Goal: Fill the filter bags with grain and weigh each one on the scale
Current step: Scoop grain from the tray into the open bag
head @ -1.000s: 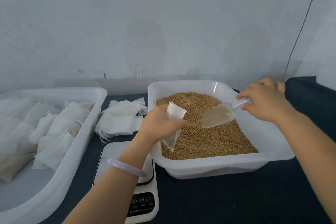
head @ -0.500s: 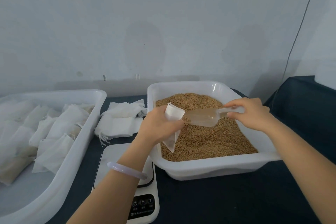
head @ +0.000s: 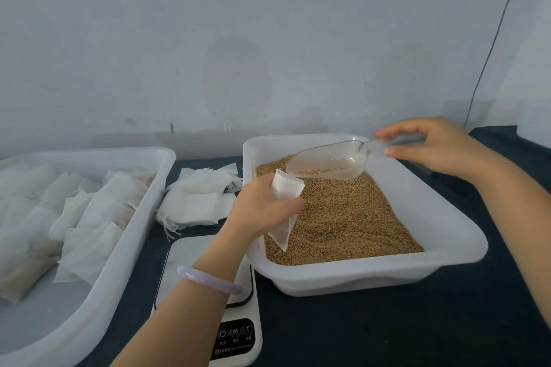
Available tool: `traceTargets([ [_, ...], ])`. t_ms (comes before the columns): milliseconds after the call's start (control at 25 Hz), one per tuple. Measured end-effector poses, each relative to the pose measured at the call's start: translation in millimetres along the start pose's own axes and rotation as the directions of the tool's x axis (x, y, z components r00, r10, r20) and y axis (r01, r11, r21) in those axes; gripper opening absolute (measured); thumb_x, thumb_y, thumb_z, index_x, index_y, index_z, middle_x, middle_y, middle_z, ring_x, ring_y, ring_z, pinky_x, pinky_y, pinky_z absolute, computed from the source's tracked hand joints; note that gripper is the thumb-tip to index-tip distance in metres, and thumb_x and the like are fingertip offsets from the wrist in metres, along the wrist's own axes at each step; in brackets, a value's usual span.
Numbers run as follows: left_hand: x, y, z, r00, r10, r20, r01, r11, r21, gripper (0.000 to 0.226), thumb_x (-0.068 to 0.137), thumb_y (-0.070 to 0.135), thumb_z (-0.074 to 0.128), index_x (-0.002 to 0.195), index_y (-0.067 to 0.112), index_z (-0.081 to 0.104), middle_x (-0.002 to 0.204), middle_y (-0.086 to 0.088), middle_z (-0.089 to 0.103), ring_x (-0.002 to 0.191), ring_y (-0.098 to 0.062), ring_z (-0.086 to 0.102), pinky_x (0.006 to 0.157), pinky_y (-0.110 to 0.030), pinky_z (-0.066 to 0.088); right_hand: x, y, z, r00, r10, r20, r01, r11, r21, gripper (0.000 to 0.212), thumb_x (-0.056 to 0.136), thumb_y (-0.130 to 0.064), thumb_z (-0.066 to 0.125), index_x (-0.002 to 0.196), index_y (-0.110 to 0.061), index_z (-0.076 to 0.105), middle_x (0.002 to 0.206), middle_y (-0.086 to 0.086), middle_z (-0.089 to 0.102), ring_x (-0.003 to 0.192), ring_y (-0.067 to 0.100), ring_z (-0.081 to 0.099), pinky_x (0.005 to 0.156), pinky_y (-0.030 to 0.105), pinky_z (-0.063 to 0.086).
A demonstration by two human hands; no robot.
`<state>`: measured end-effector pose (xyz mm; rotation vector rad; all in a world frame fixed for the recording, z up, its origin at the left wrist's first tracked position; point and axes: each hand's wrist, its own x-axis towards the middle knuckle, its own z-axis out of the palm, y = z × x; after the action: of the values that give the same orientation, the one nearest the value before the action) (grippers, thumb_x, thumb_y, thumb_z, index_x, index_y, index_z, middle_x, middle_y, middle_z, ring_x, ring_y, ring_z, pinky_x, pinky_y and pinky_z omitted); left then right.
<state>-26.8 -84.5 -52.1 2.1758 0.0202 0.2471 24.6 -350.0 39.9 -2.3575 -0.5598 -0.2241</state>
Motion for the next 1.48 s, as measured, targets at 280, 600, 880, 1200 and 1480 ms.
traceTargets([
  [280, -1.0, 1.4, -0.1, 1.0, 0.008, 0.017, -0.009, 0.999, 0.053, 0.027, 0.069, 0.04, 0.071, 0.088, 0.024, 0.06, 0.083, 0.005, 0.068, 0.08, -0.013, 0.065, 0.076, -0.039, 0.056, 5.8, -21.2, -4.8, 0.986, -0.161, -0.05, 0.141, 0.949, -0.282, 0.034, 0.081, -0.023, 0.071, 0.094, -0.051, 0.056, 0.101, -0.028, 0.053, 0.122, 0.01, 0.031, 0.111, 0.042, 0.022],
  [600, -1.6, 3.8, 0.3, 1.0, 0.016, -0.002, -0.015, 0.994, 0.11, 0.035, 0.07, 0.042, 0.072, 0.093, 0.019, 0.061, 0.086, 0.003, 0.066, 0.083, -0.014, 0.063, 0.077, -0.04, 0.055, 7.1, -30.9, -9.4, 0.977, -0.212, -0.02, 0.194, 0.925, -0.327, 0.035, 0.079, -0.022, 0.073, 0.097, -0.048, 0.057, 0.099, -0.033, 0.05, 0.119, 0.006, 0.028, 0.112, 0.045, 0.02],
  [880, -1.4, 4.0, 0.4, 1.0, 0.018, -0.008, -0.017, 0.994, 0.111, 0.035, 0.069, 0.041, 0.072, 0.091, 0.017, 0.06, 0.084, 0.002, 0.066, 0.081, -0.014, 0.062, 0.075, -0.038, 0.055, 8.0, -32.7, -8.9, 0.968, -0.245, -0.044, 0.216, 0.914, -0.345, 0.037, 0.078, -0.022, 0.073, 0.096, -0.049, 0.056, 0.098, -0.033, 0.05, 0.119, 0.007, 0.029, 0.112, 0.044, 0.019],
  [1200, -1.1, 2.3, 0.5, 1.0, 0.025, -0.011, -0.024, 0.995, 0.097, 0.034, 0.07, 0.041, 0.072, 0.089, 0.016, 0.059, 0.083, 0.002, 0.065, 0.081, -0.015, 0.063, 0.074, -0.038, 0.054, 8.5, -35.4, -9.2, 0.963, -0.266, -0.04, 0.235, 0.904, -0.356, 0.036, 0.077, -0.022, 0.074, 0.097, -0.047, 0.057, 0.099, -0.028, 0.052, 0.118, 0.008, 0.03, 0.11, 0.043, 0.021],
  [1480, -0.1, 0.8, 0.9, 0.999, 0.029, -0.014, -0.028, 0.995, 0.096, 0.028, 0.07, 0.041, 0.072, 0.082, 0.02, 0.059, 0.076, 0.005, 0.064, 0.075, -0.013, 0.062, 0.065, -0.031, 0.05, 6.5, -35.4, -8.3, 0.961, -0.275, -0.023, 0.254, 0.914, -0.317, 0.037, 0.076, -0.02, 0.075, 0.097, -0.046, 0.058, 0.1, -0.029, 0.052, 0.113, 0.003, 0.028, 0.11, 0.039, 0.022],
])
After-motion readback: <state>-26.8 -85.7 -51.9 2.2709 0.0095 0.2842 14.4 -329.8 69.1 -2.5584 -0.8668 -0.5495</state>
